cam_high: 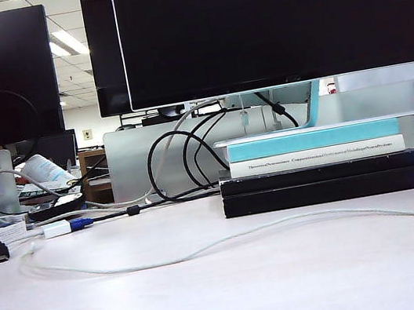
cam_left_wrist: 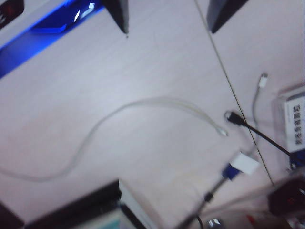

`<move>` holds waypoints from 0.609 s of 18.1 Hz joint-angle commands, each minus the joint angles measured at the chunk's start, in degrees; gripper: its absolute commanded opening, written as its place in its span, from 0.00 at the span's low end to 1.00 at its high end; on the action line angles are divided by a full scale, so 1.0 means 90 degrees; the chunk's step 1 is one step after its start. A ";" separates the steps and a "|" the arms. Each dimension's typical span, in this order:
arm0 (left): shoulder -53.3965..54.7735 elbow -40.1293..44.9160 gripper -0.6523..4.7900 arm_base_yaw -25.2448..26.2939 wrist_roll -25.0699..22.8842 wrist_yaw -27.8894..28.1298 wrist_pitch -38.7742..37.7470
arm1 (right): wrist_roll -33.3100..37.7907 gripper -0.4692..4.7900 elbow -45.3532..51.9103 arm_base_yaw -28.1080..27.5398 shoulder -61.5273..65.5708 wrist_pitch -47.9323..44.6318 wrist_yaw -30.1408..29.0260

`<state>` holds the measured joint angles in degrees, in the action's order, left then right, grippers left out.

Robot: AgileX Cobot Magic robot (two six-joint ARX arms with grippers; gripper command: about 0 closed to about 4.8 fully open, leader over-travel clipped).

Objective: Unfold the white charging cable into a straight cable.

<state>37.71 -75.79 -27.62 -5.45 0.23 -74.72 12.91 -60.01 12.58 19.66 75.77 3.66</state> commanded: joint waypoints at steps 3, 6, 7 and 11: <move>-0.2186 0.1076 0.52 0.0005 0.0114 0.0423 0.1902 | -0.0857 0.47 0.0253 -0.0005 -0.1865 -0.3342 0.0107; -0.2681 0.2103 0.50 0.0010 -0.0080 0.0690 0.2710 | -0.1156 0.47 0.0835 -0.0002 -0.1953 -0.3524 -0.0017; -0.2866 0.2565 0.50 0.0010 -0.0058 0.0663 0.3400 | -0.1350 0.47 0.1134 -0.0002 -0.1972 -0.3827 -0.0063; -0.3228 0.4238 0.50 0.0002 0.0015 0.0318 0.5622 | -0.0685 0.39 0.2747 0.0005 -0.2069 -0.6819 -0.0452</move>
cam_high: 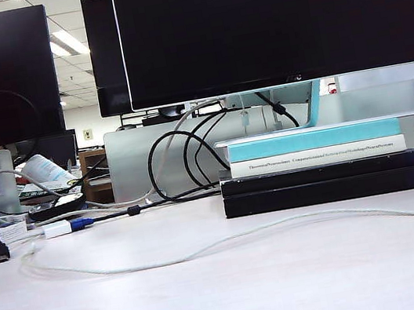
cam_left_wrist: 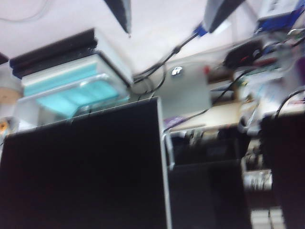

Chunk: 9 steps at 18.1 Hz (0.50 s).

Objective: Unfold the white charging cable into a straight cable.

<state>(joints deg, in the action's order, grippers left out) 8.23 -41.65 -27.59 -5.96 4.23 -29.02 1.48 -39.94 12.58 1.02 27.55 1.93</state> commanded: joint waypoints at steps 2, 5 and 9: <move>0.0056 0.1083 0.50 0.0000 0.0051 -0.0330 0.1307 | 0.0872 0.26 0.1345 0.0007 0.0002 -0.2455 -0.0542; 0.0056 0.1693 0.50 -0.0002 0.0015 -0.0549 0.2385 | 0.1069 0.07 0.2096 0.0010 0.0002 -0.2769 -0.0680; 0.0056 0.2365 0.24 -0.0002 -0.0289 -0.0546 0.2611 | 0.1001 0.08 0.2557 0.0002 0.0002 -0.2764 -0.0658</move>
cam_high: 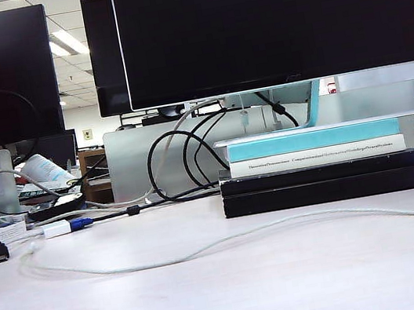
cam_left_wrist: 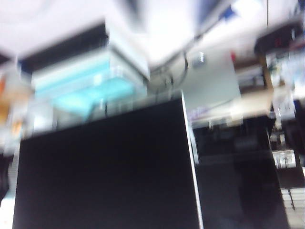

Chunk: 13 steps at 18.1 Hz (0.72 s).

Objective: Unfold the white charging cable into a straight cable.

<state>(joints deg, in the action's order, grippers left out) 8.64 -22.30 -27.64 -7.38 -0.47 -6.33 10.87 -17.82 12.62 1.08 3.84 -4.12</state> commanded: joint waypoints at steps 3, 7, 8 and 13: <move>-0.0158 0.0704 0.12 0.0002 -0.0117 -0.0913 0.0644 | -0.0039 0.08 0.0372 0.0002 -0.0012 -0.0199 -0.0053; -0.0629 0.1146 0.11 0.0012 -0.0163 0.0063 0.0539 | -0.0248 0.08 0.0702 0.0002 -0.0041 -0.0986 0.0044; -0.0714 0.1241 0.11 0.0044 -0.0199 0.0211 0.0495 | -0.0406 0.08 0.0784 0.0002 -0.0041 -0.0923 0.0223; -0.0952 0.1566 0.11 0.1105 -0.0250 -0.0095 0.0374 | -0.0323 0.08 0.1622 0.0002 -0.0046 -0.0981 0.0588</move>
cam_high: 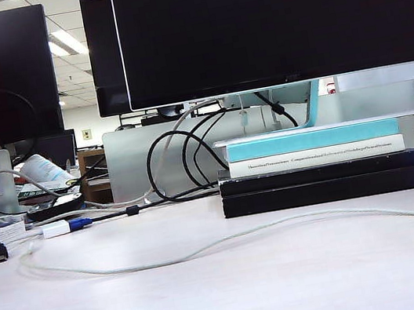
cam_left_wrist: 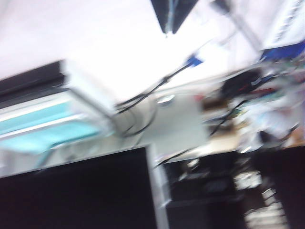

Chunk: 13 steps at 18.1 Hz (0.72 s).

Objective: Unfold the white charging cable into a straight cable.

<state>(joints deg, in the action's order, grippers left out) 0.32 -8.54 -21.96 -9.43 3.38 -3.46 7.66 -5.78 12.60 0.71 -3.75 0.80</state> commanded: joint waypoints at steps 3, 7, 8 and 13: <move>-0.0027 0.0459 0.11 0.0971 0.0311 -0.0731 0.0078 | 0.0034 0.08 0.0605 -0.0007 -0.0005 -0.0221 0.0090; -0.0027 0.0658 0.11 0.1654 0.0578 -0.1054 0.0321 | -0.0049 0.08 0.0605 -0.0007 -0.0002 0.0058 0.0403; -0.0027 0.0658 0.11 0.1736 0.0573 -0.0920 0.0165 | -0.0046 0.08 0.0605 -0.0005 -0.0002 0.0287 0.0525; -0.0027 0.0770 0.11 0.2164 0.0481 -0.1158 -0.0051 | -0.0046 0.08 0.0605 0.0000 -0.0002 0.0500 0.0522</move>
<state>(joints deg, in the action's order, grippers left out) 0.30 -2.15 -3.07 -4.45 -6.66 -4.54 7.42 -0.64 12.60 0.62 1.56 5.15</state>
